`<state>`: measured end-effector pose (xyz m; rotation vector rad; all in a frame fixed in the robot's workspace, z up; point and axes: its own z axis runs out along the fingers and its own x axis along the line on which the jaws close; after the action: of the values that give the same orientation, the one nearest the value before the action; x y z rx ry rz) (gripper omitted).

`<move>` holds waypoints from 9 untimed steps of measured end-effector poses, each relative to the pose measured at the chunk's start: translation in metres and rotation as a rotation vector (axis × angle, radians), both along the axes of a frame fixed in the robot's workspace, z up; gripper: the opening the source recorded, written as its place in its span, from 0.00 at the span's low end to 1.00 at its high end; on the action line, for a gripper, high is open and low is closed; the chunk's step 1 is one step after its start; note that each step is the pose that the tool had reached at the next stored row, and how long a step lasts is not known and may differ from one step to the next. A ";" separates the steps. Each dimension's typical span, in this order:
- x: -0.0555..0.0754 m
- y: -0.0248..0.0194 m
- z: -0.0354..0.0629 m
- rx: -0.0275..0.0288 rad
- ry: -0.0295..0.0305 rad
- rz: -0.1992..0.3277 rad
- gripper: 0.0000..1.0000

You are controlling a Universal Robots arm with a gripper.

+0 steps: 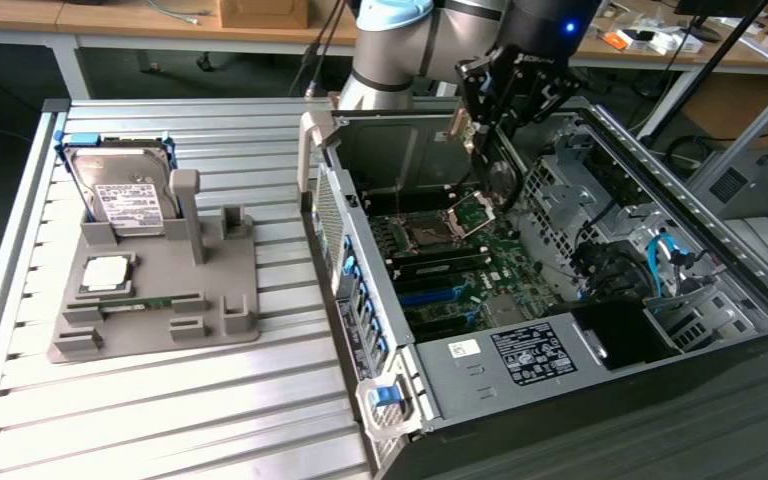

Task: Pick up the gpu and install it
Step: 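Pick up the gpu and move the gpu toward the slot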

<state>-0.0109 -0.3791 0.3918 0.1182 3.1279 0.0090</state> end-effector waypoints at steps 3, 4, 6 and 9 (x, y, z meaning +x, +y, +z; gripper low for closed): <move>0.005 -0.0001 -0.0010 -0.0001 0.0000 0.000 0.30; 0.008 -0.0001 -0.0015 -0.0003 0.0001 0.000 0.30; 0.011 -0.0002 -0.0021 -0.0003 0.0001 0.000 0.30; 0.013 -0.0008 -0.0030 -0.0004 0.0000 0.000 0.30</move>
<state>0.0021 -0.3799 0.3888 0.1183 3.1279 0.0084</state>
